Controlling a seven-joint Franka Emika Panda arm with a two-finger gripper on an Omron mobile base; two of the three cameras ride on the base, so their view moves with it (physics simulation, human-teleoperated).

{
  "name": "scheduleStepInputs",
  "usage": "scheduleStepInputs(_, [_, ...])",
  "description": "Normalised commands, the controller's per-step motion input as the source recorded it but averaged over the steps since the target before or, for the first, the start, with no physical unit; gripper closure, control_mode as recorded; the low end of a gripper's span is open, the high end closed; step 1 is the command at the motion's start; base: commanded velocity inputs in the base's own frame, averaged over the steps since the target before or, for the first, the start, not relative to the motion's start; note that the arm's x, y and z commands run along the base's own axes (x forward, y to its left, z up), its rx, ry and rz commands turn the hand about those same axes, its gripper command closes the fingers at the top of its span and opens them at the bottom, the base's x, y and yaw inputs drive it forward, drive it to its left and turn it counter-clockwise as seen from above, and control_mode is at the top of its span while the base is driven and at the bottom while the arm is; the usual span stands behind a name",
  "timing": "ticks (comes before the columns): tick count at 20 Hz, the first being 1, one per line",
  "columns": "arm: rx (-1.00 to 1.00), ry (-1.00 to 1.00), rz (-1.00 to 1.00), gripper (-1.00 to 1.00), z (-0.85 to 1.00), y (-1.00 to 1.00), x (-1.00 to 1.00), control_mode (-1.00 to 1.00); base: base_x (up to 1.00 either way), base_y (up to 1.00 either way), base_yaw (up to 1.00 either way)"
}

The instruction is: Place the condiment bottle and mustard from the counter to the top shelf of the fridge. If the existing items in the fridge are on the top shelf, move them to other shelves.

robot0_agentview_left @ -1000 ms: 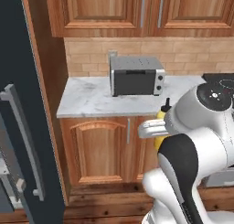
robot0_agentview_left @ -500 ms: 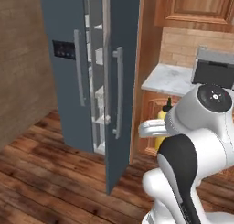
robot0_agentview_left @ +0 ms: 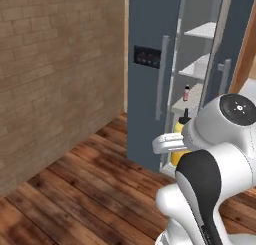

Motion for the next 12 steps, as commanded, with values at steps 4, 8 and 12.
scheduleStepInputs(4, [0.00, 0.00, 0.00, 1.00, 0.00, 0.00, 0.00, 1.00, 1.00, 1.00, 0.02])
scheduleStepInputs(8, [0.00, 0.00, 0.00, 1.00, 0.00, 0.00, 0.00, 1.00, 1.00, 0.97, -0.16])
scheduleStepInputs(12, [0.00, 0.00, 0.00, 1.00, 0.00, 0.00, 0.00, 1.00, 1.00, 0.88, -0.34])
